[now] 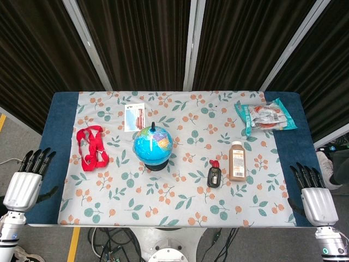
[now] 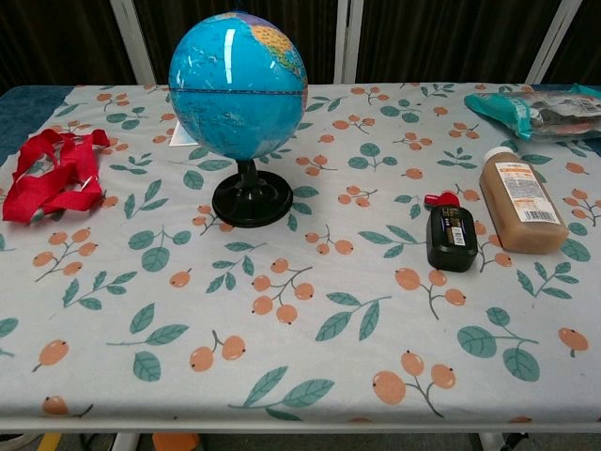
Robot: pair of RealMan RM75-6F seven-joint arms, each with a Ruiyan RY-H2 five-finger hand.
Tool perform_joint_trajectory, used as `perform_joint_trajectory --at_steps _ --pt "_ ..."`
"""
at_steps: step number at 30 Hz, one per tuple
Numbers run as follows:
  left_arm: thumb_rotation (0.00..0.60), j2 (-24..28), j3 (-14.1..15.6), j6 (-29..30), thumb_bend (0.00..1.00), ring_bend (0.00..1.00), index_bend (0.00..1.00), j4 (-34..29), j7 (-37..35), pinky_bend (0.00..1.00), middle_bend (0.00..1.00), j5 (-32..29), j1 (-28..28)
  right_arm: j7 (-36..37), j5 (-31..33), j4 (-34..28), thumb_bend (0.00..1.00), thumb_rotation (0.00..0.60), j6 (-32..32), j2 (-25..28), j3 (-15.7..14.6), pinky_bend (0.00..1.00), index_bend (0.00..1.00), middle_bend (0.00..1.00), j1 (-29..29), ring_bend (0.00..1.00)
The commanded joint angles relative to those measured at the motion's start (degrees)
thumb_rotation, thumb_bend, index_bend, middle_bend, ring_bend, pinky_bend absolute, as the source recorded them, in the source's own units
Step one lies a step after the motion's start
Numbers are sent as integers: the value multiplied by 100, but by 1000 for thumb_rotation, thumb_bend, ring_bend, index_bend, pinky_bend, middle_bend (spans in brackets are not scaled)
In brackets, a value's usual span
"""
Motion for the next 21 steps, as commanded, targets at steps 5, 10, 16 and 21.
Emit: perform_joint_trajectory --at_steps 5,10,16,21 --pt "600 -18 -6 -40 179 0 42 8 12 0 21 3 -22 6 17 7 169 600 -14 -3 3 0 0 0 3 0" --pt "600 10 -54 -113 179 0 42 -81 67 0 21 88 -134 3 29 -13 170 600 -29 3 16 0 0 0 17 0" --pt "600 144 -176 -421 180 0 42 -532 211 0 21 566 -599 -4 61 38 169 600 -115 38 -19 0 0 0 25 0" --pt "600 43 -385 -964 179 0 42 -928 472 0 21 922 -1219 -3 97 26 170 600 -129 33 18 0 0 0 48 0"
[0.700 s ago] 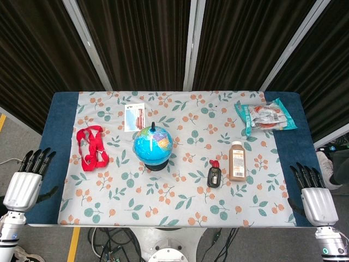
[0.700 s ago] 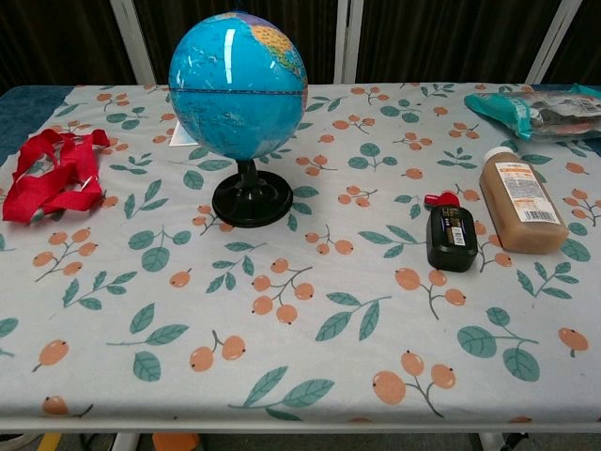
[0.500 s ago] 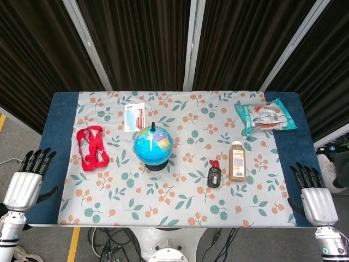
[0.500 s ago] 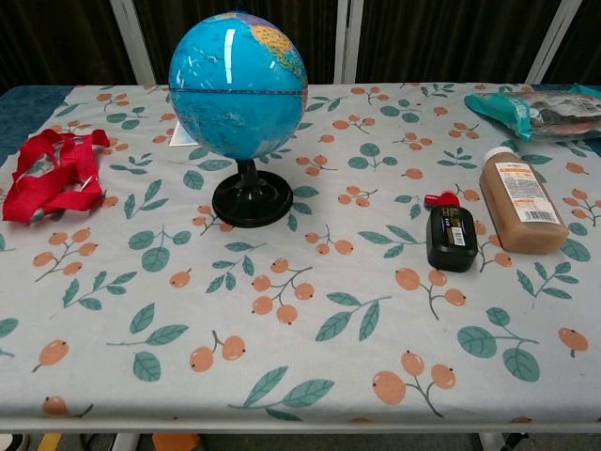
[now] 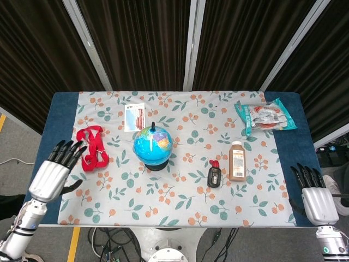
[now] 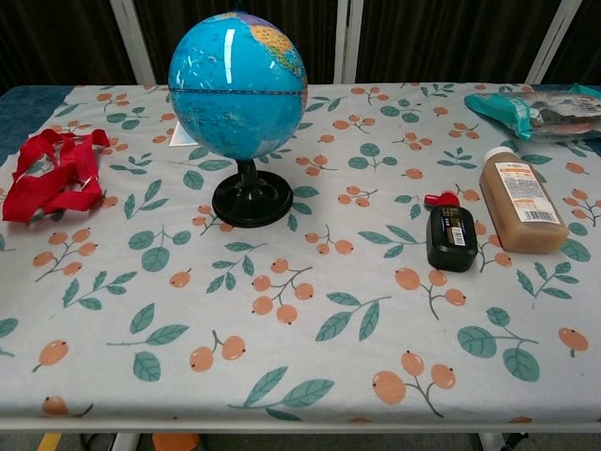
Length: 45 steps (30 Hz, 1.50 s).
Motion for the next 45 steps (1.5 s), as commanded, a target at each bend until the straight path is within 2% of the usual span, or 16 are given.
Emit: perform_joint_trajectory --at_steps 1,7,13,22,29,45 --pt "600 -147 -203 -536 179 0 42 -273 260 0 21 249 -532 -5 0 14 170 600 8 -21 14 0 0 0 9 0" --pt "600 -710 -433 -1284 179 0 42 -282 694 0 21 197 -1222 102 75 124 171 600 -17 -39 10 0 0 0 -15 0" --pt "600 -1206 -490 -1421 180 0 42 -132 967 0 21 178 -1511 237 82 217 172 600 9 -33 17 0 0 0 -32 0" --pt "600 -1499 -513 -1718 180 0 42 20 1049 0 21 60 -1884 304 83 294 172 600 3 -66 14 0 0 0 -35 0" --pt "600 -1604 -454 -1711 180 0 41 163 1035 0 21 -54 -1966 365 97 317 173 600 12 -48 16 0 0 0 -48 0" --pt "600 -1483 -234 -1475 180 0 42 142 1195 0 21 -186 -1867 319 99 326 173 600 -13 -76 10 0 0 0 -42 0"
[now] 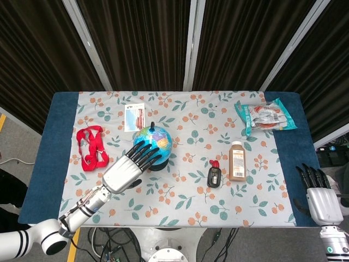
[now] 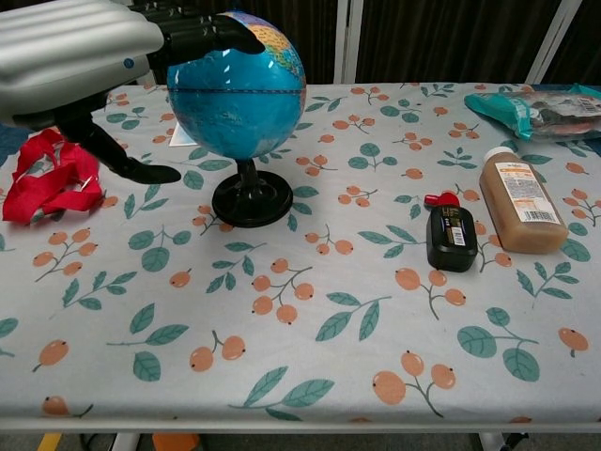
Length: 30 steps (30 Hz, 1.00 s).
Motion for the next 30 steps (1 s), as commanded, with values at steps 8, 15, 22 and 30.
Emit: perform_joint_trajectory --at_steps 8,15,22,30 --pt "600 228 167 128 179 0 42 -8 65 0 21 -178 185 -24 5 -20 173 600 -12 -3 1 0 0 0 6 0" --pt "600 603 325 466 179 0 42 -44 43 0 21 -458 587 -55 6 -45 174 600 -18 4 -2 0 0 0 7 0" --pt "600 813 298 751 179 0 46 -80 -70 0 21 -546 789 -148 -13 -103 174 600 -31 -6 0 0 0 0 29 0" --pt "600 679 182 795 179 0 45 -85 -136 0 21 -167 602 -155 4 -104 174 600 -31 -3 3 0 0 0 26 0"
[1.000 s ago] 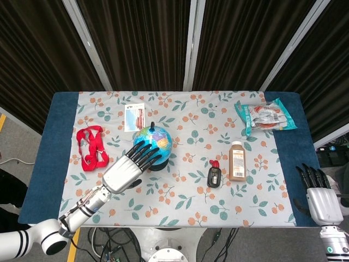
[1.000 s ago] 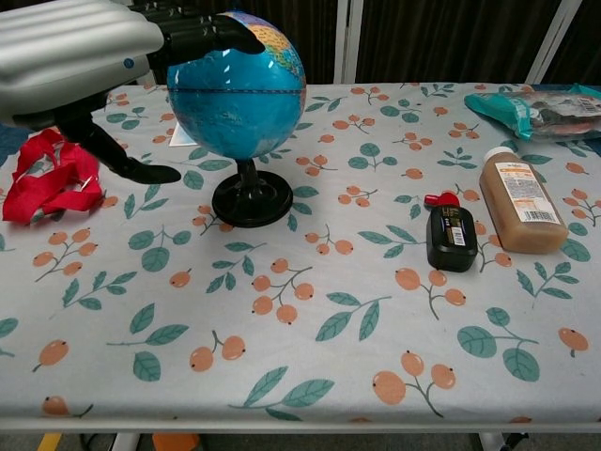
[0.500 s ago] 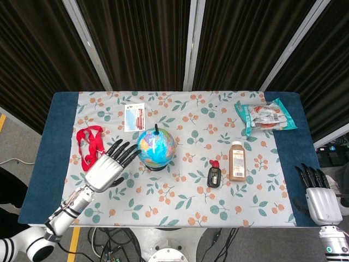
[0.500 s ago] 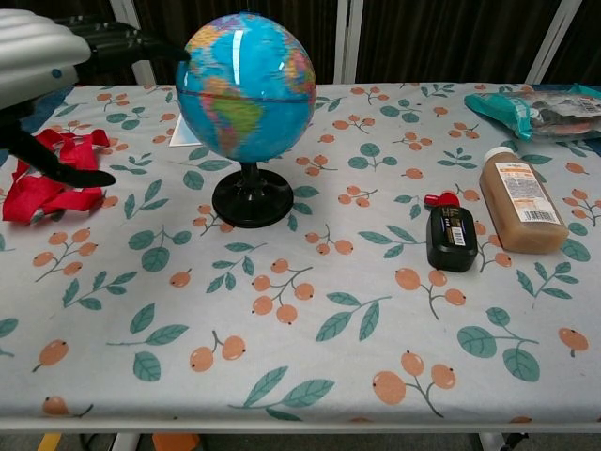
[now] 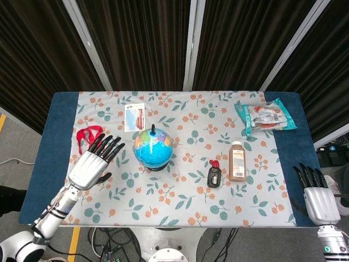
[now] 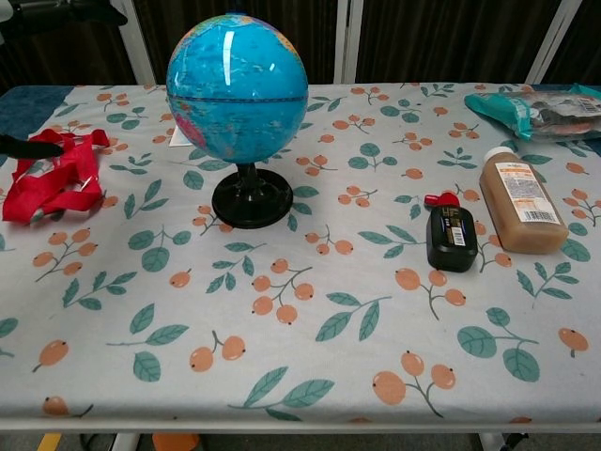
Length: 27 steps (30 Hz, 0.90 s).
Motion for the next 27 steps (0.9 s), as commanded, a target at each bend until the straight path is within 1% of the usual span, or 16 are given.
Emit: perform_joint_trajectory --at_steps 1,8,13,19,27 --pt "600 -90 -63 -19 179 0 45 -12 -11 0 21 191 -135 9 3 8 174 600 1 -1 -1 0 0 0 -2 0" --pt "600 -325 -210 -269 180 0 45 -112 104 0 21 438 -492 59 14 58 173 600 3 -12 -3 0 0 0 -12 0" --pt "600 -563 -261 -585 179 0 45 -56 164 0 21 420 -745 105 17 91 174 600 2 -18 -6 0 0 0 -16 0" --pt "600 -761 -253 -788 180 0 45 74 195 0 21 329 -891 184 34 149 173 600 1 -13 -5 0 0 0 -27 0" --pt "600 -840 -204 -834 180 0 45 228 305 0 21 241 -926 224 36 181 173 600 5 -19 -5 0 0 0 -34 0"
